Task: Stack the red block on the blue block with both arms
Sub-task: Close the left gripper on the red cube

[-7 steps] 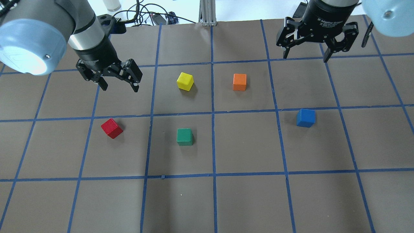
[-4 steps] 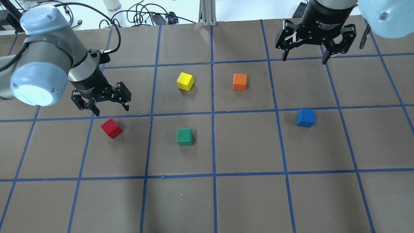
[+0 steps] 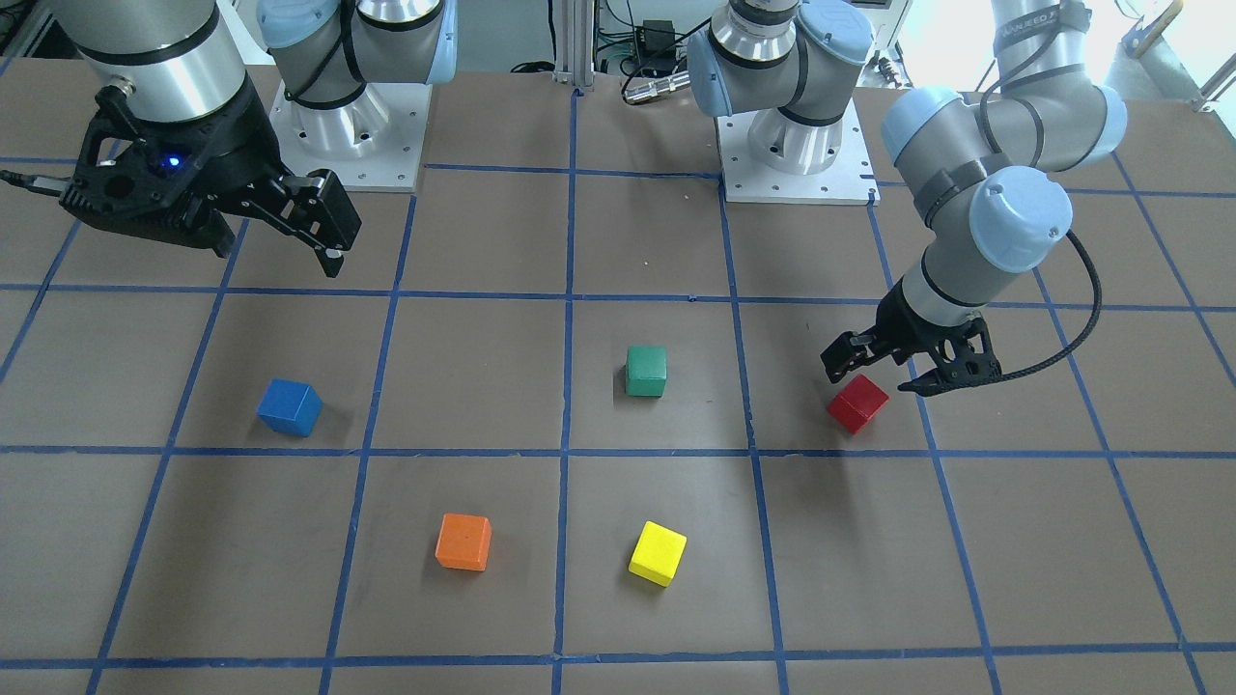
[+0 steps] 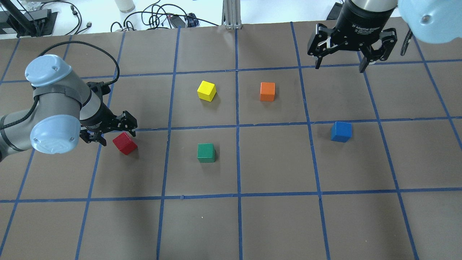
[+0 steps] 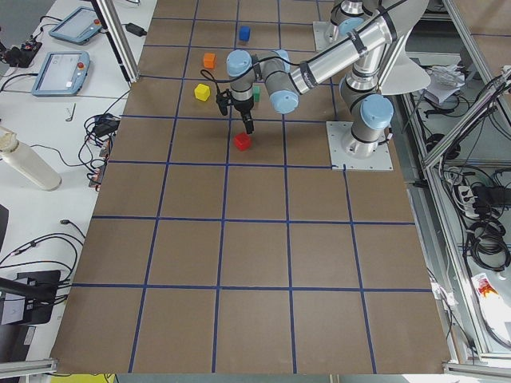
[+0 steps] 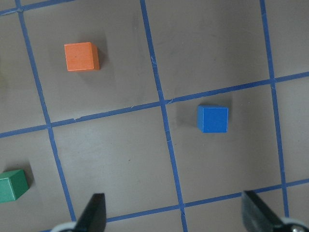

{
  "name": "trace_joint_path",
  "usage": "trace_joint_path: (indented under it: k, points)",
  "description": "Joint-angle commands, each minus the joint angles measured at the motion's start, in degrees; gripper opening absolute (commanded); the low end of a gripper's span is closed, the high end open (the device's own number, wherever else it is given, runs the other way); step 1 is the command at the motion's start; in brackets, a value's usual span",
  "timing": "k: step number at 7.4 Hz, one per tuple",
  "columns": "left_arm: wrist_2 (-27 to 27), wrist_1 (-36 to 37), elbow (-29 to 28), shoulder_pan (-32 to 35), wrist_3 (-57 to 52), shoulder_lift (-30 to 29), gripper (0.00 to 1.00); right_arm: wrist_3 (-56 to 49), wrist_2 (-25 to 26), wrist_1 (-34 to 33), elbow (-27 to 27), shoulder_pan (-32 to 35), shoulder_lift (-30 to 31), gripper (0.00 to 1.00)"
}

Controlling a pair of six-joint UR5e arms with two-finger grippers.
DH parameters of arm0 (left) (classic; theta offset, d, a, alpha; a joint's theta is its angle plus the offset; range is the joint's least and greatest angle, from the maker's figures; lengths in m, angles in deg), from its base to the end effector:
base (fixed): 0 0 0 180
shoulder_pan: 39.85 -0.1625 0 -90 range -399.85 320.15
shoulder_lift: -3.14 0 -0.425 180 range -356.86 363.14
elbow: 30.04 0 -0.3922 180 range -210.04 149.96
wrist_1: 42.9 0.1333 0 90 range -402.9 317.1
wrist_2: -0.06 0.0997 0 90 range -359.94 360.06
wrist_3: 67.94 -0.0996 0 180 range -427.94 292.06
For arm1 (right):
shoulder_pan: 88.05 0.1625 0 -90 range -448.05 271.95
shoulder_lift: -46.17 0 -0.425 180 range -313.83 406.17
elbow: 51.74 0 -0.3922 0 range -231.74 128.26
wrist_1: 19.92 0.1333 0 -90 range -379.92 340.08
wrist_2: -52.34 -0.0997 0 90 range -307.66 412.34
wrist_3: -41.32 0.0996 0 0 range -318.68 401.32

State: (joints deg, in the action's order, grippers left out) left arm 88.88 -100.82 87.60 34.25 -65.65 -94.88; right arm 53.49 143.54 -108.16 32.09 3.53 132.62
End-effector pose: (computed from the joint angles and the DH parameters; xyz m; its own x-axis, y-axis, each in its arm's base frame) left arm -0.0011 -0.4903 0.2491 -0.9495 -0.3133 0.0180 -0.3116 0.9481 0.0632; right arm 0.1455 -0.5155 0.5065 -0.9828 0.1841 0.0173 0.1837 0.9828 -0.0191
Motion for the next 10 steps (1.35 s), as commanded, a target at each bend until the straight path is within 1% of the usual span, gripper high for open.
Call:
trace_joint_path:
  k: [1, 4, 5, 6, 7, 8, 9, 10]
  points:
    - [-0.14, 4.29, 1.35, -0.88, 2.63, -2.42, 1.0, -0.04, 0.38, -0.35, -0.15, 0.0, 0.03, 1.0]
    - [-0.22, 7.99, 2.24, -0.8, 2.55, -5.06, 0.99, -0.13, 0.55, -0.35, -0.07, 0.0, -0.05, 1.0]
    - [-0.14, 9.73, 2.59, -0.71, 2.55, -5.94, 0.82, -0.13, 0.55, -0.26, 0.02, 0.0, -0.05, 1.0]
    - [-0.05, 10.62, 2.59, -0.62, 2.46, -6.99, 0.62, -0.13, 0.64, -0.26, 0.02, -0.09, -0.05, 1.0]
    - [0.3, 9.94, 2.07, -0.36, 1.76, -7.27, 0.4, -0.21, 0.64, -0.35, 0.02, -0.09, -0.05, 1.0]
    - [2.91, 9.15, 1.89, 0.16, 1.84, -7.18, 0.08, -0.21, 0.73, -0.26, 0.02, -0.09, -0.05, 1.0]
    - [4.77, 7.57, 0.32, 1.74, 1.32, -6.14, 0.0, -0.21, 0.64, -0.35, 0.02, -0.09, -0.05, 1.0]
    - [5.92, 3.81, -4.92, 5.93, -1.64, -5.86, 0.0, -0.21, 0.64, -0.26, 0.02, -0.17, 0.03, 1.0]
